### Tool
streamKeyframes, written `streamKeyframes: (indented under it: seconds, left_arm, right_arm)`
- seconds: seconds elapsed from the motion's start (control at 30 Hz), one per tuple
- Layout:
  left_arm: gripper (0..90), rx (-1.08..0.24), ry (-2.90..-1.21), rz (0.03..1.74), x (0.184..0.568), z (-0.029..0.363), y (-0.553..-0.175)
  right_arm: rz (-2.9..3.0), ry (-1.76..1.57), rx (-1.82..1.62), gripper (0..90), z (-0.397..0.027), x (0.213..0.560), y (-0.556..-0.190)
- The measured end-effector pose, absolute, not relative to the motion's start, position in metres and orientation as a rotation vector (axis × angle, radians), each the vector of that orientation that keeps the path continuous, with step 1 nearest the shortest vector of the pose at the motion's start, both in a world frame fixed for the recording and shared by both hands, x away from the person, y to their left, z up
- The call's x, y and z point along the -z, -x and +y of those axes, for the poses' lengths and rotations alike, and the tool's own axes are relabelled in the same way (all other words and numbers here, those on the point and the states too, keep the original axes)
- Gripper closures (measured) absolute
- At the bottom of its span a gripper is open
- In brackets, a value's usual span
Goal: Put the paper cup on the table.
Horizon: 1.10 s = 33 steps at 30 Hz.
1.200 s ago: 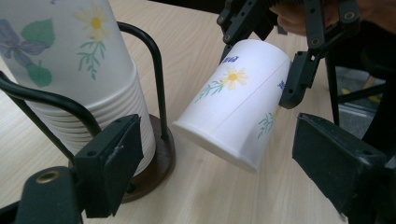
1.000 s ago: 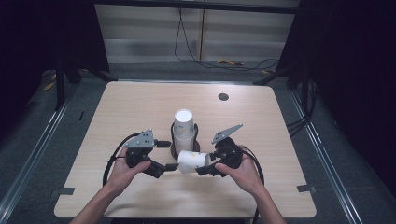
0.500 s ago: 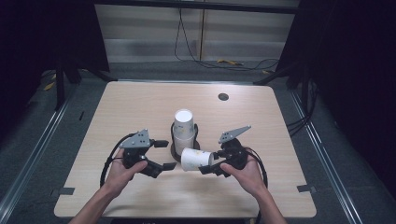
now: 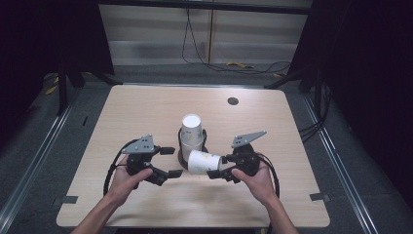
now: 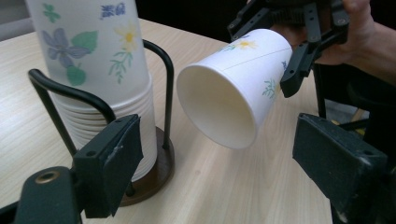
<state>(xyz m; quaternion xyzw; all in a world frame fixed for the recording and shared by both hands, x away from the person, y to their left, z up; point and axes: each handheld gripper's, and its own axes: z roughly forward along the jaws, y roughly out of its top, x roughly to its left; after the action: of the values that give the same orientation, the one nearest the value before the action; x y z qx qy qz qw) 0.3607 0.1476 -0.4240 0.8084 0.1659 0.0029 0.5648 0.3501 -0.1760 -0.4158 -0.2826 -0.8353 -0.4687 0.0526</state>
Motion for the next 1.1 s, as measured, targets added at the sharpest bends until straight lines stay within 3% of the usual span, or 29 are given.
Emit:
streamKeyframes:
  seconds: [1.1]
  left_arm:
    - [15.7,0.028,-1.804,0.368,0.418,0.137,-0.352]
  right_arm:
    - [-2.419,0.765,1.649,36.6,-0.179,0.415,-0.341]
